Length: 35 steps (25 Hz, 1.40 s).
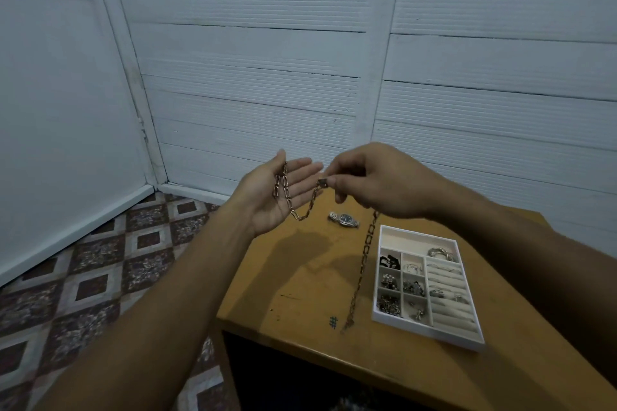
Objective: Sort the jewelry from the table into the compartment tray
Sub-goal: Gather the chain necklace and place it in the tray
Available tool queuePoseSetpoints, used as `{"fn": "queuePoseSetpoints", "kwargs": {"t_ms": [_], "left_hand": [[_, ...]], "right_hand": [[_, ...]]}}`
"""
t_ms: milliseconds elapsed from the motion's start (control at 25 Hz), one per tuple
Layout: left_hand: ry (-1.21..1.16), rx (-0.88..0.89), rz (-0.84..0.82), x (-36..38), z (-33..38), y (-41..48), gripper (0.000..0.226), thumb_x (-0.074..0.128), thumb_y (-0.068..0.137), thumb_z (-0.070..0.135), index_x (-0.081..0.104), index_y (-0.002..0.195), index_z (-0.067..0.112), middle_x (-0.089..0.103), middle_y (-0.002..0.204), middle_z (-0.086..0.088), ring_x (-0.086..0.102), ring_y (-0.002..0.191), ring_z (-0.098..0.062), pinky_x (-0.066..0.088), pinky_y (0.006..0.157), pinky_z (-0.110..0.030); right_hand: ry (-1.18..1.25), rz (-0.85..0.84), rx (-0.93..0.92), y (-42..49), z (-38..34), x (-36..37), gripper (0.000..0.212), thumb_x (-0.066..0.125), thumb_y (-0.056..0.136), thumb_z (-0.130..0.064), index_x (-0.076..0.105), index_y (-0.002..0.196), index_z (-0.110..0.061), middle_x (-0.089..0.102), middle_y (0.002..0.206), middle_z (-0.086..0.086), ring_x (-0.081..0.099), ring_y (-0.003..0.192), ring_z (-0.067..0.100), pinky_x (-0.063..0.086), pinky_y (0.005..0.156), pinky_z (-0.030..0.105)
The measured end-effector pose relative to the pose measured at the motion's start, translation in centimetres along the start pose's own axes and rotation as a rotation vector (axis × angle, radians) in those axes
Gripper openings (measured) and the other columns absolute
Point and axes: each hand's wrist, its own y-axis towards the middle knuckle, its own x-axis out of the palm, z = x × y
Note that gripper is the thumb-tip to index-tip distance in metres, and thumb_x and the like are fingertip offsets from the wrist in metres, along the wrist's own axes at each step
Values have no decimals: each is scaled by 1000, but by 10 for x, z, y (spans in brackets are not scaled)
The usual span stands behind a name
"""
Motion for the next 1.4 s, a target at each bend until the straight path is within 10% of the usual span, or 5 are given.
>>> {"fn": "queuePoseSetpoints", "kwargs": {"t_ms": [160, 760, 1400], "left_hand": [[39, -67, -108, 12, -14, 0, 53, 30, 104, 38, 62, 112, -3, 71, 103, -19, 70, 98, -31, 58, 82, -40], [-102, -33, -159, 9, -24, -5, 39, 44, 99, 36, 53, 69, 13, 56, 63, -2, 60, 56, -13, 56, 59, -29], [-355, -111, 30, 6, -59, 5, 38, 40, 102, 32, 55, 79, 6, 72, 80, -17, 72, 73, -27, 61, 65, -40]], "right_hand": [[-101, 13, -20, 23, -6, -12, 14, 57, 95, -26, 70, 93, -21, 61, 69, -16, 54, 56, -16, 36, 48, 1], [-448, -61, 49, 34, 35, -16, 23, 61, 92, -34, 63, 106, -16, 67, 100, 2, 59, 89, 16, 47, 75, 30], [-109, 191, 96, 54, 6, -61, 15, 56, 95, -25, 66, 89, -14, 56, 65, -10, 51, 49, -2, 37, 47, 12]]}}
